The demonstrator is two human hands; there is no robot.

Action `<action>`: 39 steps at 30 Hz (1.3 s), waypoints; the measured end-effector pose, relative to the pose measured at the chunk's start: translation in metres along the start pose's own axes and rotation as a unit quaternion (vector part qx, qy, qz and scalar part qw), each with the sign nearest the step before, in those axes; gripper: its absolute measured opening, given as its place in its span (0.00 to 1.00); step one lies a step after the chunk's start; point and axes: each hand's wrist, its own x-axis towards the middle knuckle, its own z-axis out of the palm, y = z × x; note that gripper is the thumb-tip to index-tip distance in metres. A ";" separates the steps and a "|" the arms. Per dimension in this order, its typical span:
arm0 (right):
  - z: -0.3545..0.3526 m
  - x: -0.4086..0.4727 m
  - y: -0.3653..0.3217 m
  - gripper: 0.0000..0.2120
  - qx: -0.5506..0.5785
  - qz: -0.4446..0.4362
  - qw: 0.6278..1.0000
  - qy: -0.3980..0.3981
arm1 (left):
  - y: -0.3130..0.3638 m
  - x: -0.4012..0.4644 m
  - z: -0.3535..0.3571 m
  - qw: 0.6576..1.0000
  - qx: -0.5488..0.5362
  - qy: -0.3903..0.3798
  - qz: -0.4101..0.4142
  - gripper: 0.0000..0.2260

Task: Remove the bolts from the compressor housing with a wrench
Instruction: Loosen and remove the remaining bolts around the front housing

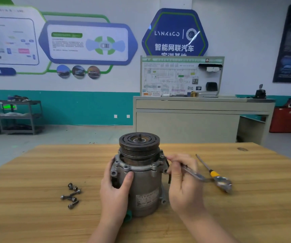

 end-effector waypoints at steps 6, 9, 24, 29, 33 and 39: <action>0.012 0.038 0.024 0.09 0.231 0.351 0.870 0.259 | -0.005 0.002 -0.001 1.000 -0.002 -0.003 -0.006 0.25; 0.017 0.067 0.057 0.10 0.301 0.566 0.747 0.173 | -0.004 0.000 0.000 1.000 -0.005 -0.006 -0.007 0.25; -0.013 0.055 0.032 0.08 0.274 0.387 0.874 0.105 | -0.007 0.001 -0.001 1.000 0.006 -0.008 0.005 0.27; -0.017 0.043 0.012 0.09 0.158 0.221 0.962 0.012 | -0.006 0.000 -0.002 1.000 0.001 -0.007 0.010 0.26; -0.014 0.035 0.005 0.04 0.027 0.065 0.994 -0.083 | -0.006 0.000 -0.003 1.000 -0.003 -0.006 0.011 0.27; -0.008 0.015 0.005 0.07 0.006 0.022 1.000 -0.006 | -0.001 -0.001 -0.002 1.000 -0.001 -0.014 0.005 0.24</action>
